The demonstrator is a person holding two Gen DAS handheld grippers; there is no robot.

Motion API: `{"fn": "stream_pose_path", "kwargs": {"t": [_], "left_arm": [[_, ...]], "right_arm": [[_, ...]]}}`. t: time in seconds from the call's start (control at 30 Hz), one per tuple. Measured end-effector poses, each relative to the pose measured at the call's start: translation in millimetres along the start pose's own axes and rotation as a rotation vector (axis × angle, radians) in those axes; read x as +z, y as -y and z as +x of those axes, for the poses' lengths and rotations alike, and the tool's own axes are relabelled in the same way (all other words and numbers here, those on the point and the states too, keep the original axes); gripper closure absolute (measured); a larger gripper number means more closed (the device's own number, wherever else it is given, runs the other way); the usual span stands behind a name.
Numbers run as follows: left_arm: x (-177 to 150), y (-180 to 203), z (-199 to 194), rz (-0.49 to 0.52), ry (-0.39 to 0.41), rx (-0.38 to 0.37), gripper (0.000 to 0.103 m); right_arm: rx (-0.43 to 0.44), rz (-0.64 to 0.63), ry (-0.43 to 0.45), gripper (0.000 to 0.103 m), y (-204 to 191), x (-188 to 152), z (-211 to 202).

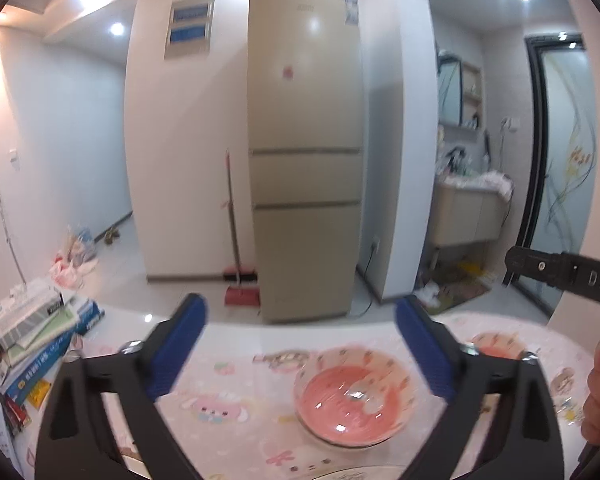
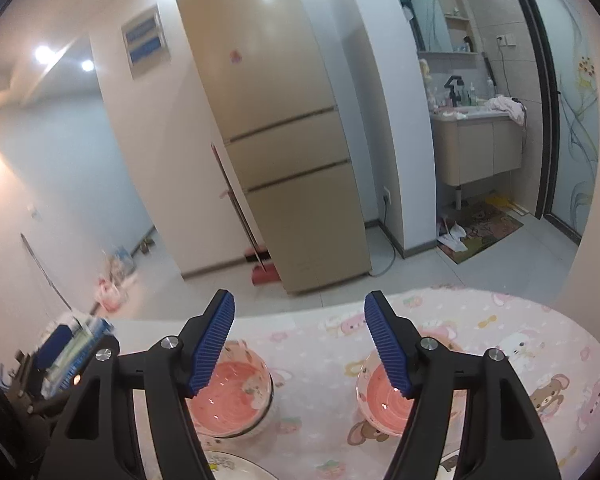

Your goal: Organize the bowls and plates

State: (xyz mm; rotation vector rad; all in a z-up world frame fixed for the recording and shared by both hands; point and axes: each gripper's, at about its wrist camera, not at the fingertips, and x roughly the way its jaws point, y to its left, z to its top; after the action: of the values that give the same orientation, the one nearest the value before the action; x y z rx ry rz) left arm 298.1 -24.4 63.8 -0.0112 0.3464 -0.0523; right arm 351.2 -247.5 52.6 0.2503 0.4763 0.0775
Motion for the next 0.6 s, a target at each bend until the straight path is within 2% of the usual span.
{"fn": "stream_pose_path", "kwargs": {"t": [0.13,0.23,0.3,0.43,0.6], "left_arm": [[12.0,4.4,-28.7,0.018,0.083,-0.016,0.001],[21.6,9.9,-44.5,0.029,0.116,-0.018,0.001],[28.5,21.4,-55.0,0.044,0.136,-0.048,0.001],[46.9,59.3,-72.7,0.096,0.187,-0.093,0.001],[70.4,96.9,-71.0,0.06,0.186,-0.159,0.001]], "right_arm": [[-0.16,-0.07,0.151,0.025,5.6,17.0,-51.4],[-0.22,-0.137,0.241,0.018,5.6,23.2,-81.8],[-0.246,-0.151,0.276,0.018,7.7,26.9,-98.6],[-0.247,-0.137,0.299,0.018,11.5,33.2,-119.4],[-0.308,-0.109,0.236,0.017,37.9,29.9,-128.0]]}}
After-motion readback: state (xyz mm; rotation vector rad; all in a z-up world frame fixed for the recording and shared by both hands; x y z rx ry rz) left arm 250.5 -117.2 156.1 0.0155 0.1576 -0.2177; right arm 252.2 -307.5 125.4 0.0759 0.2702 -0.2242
